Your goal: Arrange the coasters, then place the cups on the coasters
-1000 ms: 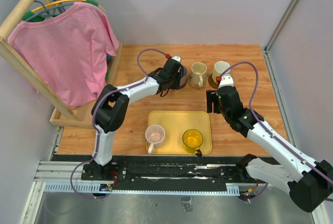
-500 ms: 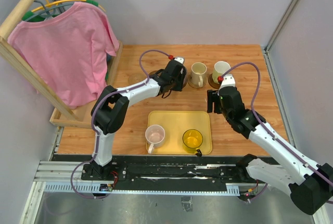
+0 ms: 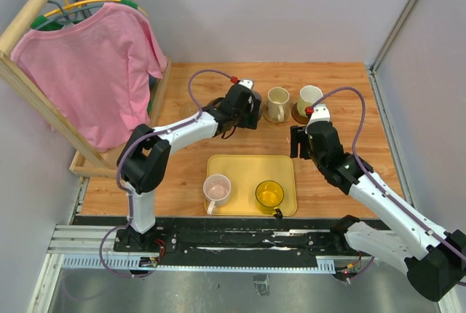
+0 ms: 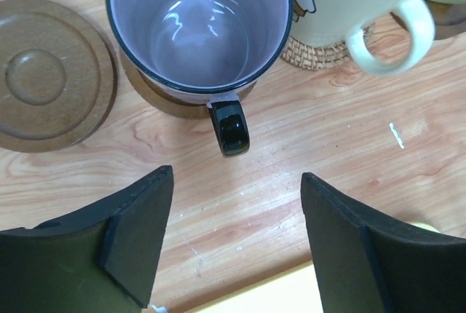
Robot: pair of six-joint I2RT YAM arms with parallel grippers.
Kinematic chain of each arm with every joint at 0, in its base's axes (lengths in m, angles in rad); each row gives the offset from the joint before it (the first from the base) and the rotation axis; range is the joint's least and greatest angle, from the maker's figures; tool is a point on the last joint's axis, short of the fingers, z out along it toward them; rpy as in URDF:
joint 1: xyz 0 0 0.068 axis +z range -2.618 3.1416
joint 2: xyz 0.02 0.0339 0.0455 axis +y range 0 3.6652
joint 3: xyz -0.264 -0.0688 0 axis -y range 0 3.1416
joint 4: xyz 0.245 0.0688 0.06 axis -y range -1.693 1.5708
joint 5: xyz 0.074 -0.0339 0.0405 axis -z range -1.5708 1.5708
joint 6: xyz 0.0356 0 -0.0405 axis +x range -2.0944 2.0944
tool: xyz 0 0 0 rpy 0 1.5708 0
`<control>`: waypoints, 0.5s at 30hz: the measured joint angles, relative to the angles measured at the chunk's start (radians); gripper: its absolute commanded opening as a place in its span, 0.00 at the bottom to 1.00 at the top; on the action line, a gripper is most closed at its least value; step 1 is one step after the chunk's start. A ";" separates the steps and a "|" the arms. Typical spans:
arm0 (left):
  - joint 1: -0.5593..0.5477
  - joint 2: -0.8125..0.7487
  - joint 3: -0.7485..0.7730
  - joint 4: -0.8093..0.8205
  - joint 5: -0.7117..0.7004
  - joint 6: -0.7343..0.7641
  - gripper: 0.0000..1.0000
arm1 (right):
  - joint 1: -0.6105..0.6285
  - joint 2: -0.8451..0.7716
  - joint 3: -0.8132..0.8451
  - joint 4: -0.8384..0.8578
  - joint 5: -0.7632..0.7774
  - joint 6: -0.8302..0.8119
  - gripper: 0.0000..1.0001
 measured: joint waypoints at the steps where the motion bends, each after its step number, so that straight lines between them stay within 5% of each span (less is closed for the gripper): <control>1: 0.000 -0.018 -0.010 -0.001 -0.002 0.003 0.80 | 0.000 0.000 0.000 0.000 0.000 0.000 0.71; 11: -0.010 -0.343 -0.223 -0.019 -0.007 0.022 0.99 | 0.000 0.012 0.000 0.000 0.009 0.000 0.74; 15: -0.042 -0.545 -0.371 -0.056 -0.013 0.017 1.00 | -0.012 0.030 0.000 0.001 0.019 0.000 0.76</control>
